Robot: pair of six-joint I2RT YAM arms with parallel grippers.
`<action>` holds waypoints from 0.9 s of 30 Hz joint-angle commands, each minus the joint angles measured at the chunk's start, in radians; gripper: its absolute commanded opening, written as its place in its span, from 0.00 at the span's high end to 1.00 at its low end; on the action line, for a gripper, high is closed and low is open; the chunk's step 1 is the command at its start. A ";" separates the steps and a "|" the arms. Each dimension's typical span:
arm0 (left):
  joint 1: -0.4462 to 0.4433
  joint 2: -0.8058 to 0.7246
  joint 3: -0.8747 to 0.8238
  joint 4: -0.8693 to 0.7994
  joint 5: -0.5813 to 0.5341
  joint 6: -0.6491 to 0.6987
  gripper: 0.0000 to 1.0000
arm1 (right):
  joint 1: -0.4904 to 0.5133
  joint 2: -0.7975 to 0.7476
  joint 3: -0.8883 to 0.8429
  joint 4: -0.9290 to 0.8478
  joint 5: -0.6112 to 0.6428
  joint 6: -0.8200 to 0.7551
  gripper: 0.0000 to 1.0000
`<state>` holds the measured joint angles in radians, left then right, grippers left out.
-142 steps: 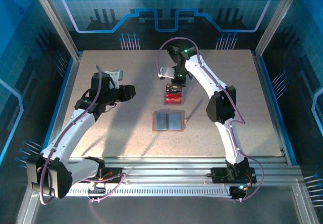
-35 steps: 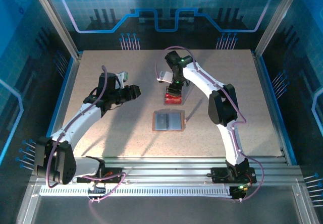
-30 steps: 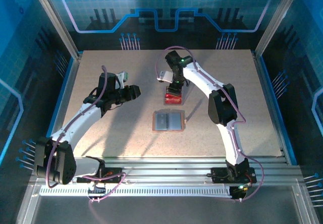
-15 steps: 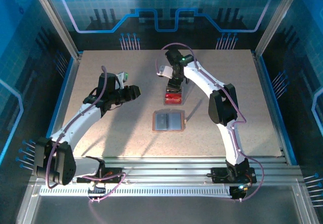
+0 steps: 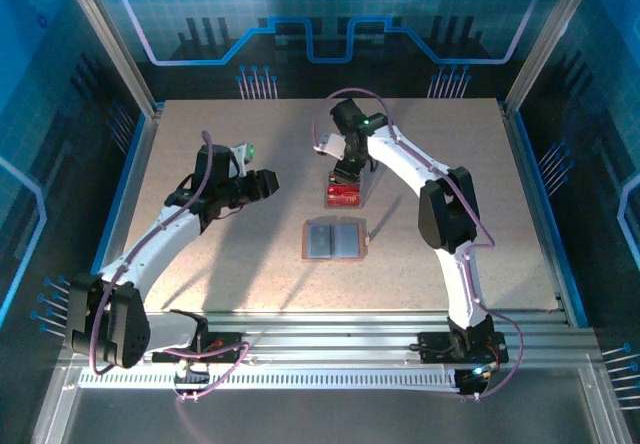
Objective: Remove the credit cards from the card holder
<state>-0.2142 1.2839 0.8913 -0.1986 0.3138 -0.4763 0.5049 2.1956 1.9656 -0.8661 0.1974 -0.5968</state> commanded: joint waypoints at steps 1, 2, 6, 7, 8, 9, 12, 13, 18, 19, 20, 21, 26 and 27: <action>-0.024 0.039 0.003 0.008 0.036 -0.028 0.60 | 0.016 -0.117 -0.060 0.046 -0.052 0.101 0.29; -0.031 0.048 0.003 0.012 0.040 -0.032 0.60 | 0.020 -0.135 -0.085 0.057 -0.061 0.124 0.29; -0.068 0.102 0.005 0.031 0.061 -0.052 0.62 | 0.037 -0.238 -0.209 0.123 -0.110 0.247 0.31; -0.079 0.118 0.006 0.034 0.067 -0.057 0.62 | 0.041 -0.265 -0.251 0.146 -0.128 0.283 0.32; -0.087 0.134 0.006 0.040 0.074 -0.064 0.62 | 0.044 -0.290 -0.282 0.165 -0.148 0.319 0.32; -0.093 0.156 0.006 0.051 0.090 -0.075 0.62 | 0.046 -0.318 -0.320 0.188 -0.171 0.363 0.32; -0.110 0.216 -0.001 0.084 0.136 -0.114 0.65 | 0.048 -0.385 -0.421 0.250 -0.244 0.502 0.32; -0.119 0.231 -0.006 0.097 0.145 -0.128 0.66 | 0.049 -0.404 -0.452 0.268 -0.278 0.549 0.33; -0.147 0.289 -0.031 0.144 0.202 -0.185 0.66 | 0.050 -0.493 -0.638 0.421 -0.439 0.777 0.36; -0.151 0.298 -0.036 0.149 0.209 -0.193 0.66 | 0.050 -0.507 -0.667 0.452 -0.461 0.823 0.37; -0.156 0.305 -0.042 0.155 0.217 -0.200 0.66 | 0.050 -0.516 -0.696 0.477 -0.484 0.869 0.39; -0.160 0.308 -0.049 0.161 0.220 -0.204 0.66 | 0.050 -0.522 -0.717 0.490 -0.498 0.915 0.42; -0.166 0.314 -0.095 0.179 0.200 -0.214 0.69 | 0.061 -0.520 -0.792 0.545 -0.562 1.079 0.46; -0.166 0.317 -0.107 0.188 0.198 -0.219 0.70 | 0.064 -0.517 -0.809 0.563 -0.577 1.109 0.47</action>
<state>-0.3756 1.5906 0.8165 -0.0456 0.4919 -0.6693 0.5476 1.7008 1.1923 -0.3878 -0.2951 0.3508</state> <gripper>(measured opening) 0.306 0.538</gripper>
